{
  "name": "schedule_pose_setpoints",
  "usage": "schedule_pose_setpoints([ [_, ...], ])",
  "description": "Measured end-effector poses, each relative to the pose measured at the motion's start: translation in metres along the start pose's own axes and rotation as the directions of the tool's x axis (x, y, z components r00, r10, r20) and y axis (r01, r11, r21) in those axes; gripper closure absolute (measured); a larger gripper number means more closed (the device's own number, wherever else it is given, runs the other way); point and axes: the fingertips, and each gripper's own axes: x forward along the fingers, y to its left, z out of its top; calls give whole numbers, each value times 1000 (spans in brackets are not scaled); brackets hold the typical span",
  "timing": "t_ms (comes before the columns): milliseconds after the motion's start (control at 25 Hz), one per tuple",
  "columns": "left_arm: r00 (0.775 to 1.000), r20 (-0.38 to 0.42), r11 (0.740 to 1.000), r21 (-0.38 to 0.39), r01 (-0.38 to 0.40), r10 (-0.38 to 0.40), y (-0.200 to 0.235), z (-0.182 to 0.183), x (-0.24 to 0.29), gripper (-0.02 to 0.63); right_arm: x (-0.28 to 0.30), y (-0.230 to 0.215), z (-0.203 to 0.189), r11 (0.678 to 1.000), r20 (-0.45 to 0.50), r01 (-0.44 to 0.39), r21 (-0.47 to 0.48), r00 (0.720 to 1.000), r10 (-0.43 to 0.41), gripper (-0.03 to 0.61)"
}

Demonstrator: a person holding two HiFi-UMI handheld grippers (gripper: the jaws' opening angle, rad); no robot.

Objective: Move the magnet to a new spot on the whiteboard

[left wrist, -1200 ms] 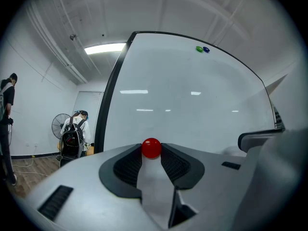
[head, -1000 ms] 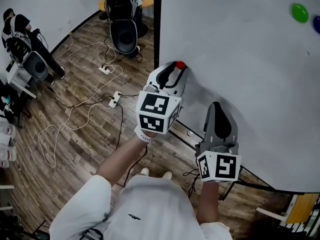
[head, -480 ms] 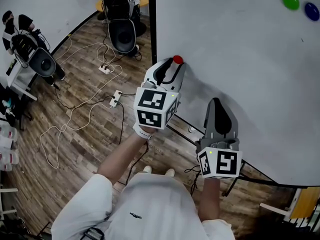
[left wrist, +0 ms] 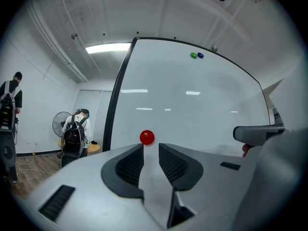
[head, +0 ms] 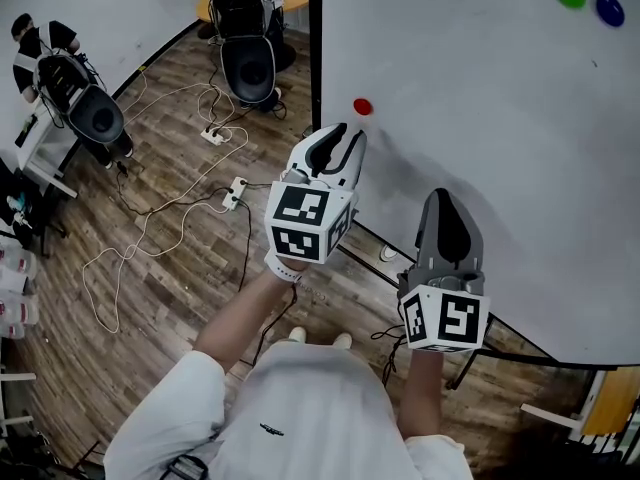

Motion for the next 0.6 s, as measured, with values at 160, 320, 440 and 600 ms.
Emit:
schedule_pose_setpoints([
  [160, 1000, 6, 1000, 21, 5, -5, -4, 1, -17, 533, -8, -2, 1, 1000, 5, 25, -7, 1000, -25, 572],
  [320, 1000, 4, 1000, 25, -3, 3, -3, 2, -40, 570, -16, -1, 3, 999, -1, 40, -20, 999, -40, 572],
  [440, 1000, 11, 1000, 20, -4, 4, -4, 0, -59, 593, -23, 2, 1, 998, -5, 42, -36, 999, -42, 572],
  [600, 999, 30, 1000, 21, 8, -9, -10, 2, -90, 607, -34, 6, -3, 997, -16, 26, -68, 999, -28, 572],
])
